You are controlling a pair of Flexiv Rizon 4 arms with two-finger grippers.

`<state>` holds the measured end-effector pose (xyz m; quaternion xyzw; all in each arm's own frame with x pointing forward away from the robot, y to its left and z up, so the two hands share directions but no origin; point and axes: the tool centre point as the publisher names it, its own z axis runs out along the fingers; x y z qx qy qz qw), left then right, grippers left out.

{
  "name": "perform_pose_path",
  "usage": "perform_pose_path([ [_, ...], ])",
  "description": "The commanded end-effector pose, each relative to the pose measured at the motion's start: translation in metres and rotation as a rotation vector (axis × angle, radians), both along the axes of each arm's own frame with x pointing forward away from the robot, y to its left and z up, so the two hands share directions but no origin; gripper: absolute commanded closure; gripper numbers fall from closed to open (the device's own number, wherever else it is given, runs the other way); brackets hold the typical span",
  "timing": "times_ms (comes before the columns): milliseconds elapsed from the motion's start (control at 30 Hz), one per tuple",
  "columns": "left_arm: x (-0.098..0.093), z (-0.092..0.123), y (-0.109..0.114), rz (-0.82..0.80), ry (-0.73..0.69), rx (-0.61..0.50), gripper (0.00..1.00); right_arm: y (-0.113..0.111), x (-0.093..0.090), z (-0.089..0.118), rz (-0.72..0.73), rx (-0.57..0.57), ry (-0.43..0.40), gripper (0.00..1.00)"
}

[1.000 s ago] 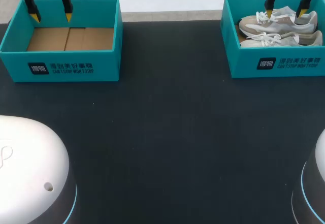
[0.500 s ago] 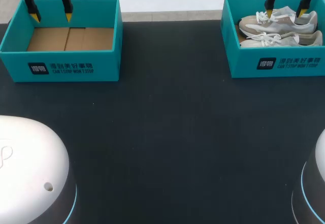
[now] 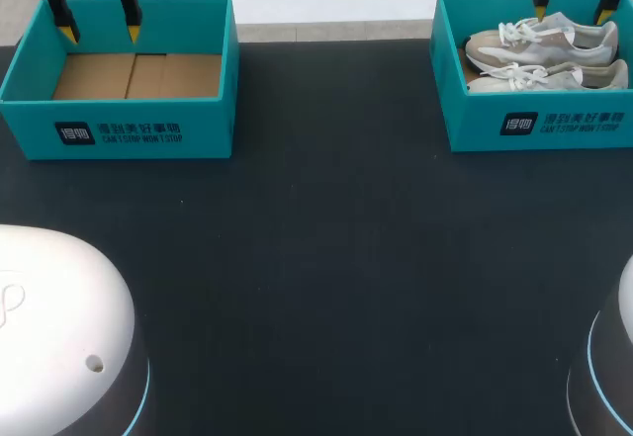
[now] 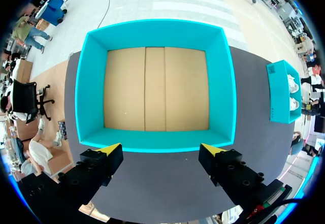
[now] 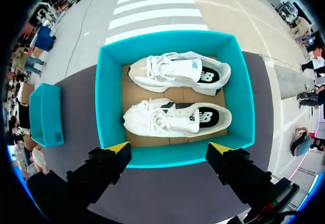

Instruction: Take the shoe out of the shoebox, open the shoe tongue, remove and reinsert the insole, then place the shoe into the shoebox

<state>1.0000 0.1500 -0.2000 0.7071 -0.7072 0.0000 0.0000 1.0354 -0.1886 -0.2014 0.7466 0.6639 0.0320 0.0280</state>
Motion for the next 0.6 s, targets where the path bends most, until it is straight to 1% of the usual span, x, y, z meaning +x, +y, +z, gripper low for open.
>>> perform_pose_path([
  [33, 0.000, 0.000, 0.000, 0.000, 0.000, 0.000, 0.00, -0.022, 0.005, -0.008, 0.011, 0.015, -0.038, 0.00],
  [133, 0.000, 0.000, 0.000, 0.000, 0.000, 0.000, 0.00, -0.041, 0.011, -0.014, 0.006, -0.014, -0.069, 0.00],
  [200, 0.000, 0.000, 0.000, 0.000, 0.000, 0.000, 0.00, -0.057, 0.015, -0.019, -0.013, -0.030, -0.074, 0.00],
  [333, 0.000, 0.000, 0.000, 0.000, 0.000, 0.000, 0.00, -0.084, 0.016, -0.029, -0.020, -0.067, -0.051, 0.00],
  [467, 0.000, 0.000, 0.000, 0.000, 0.000, 0.000, 0.00, -0.097, 0.011, -0.037, -0.004, -0.089, -0.024, 0.00],
  [600, 0.000, 0.000, 0.000, 0.000, 0.000, 0.000, 0.00, -0.106, 0.008, -0.055, 0.002, -0.104, 0.017, 0.00],
])
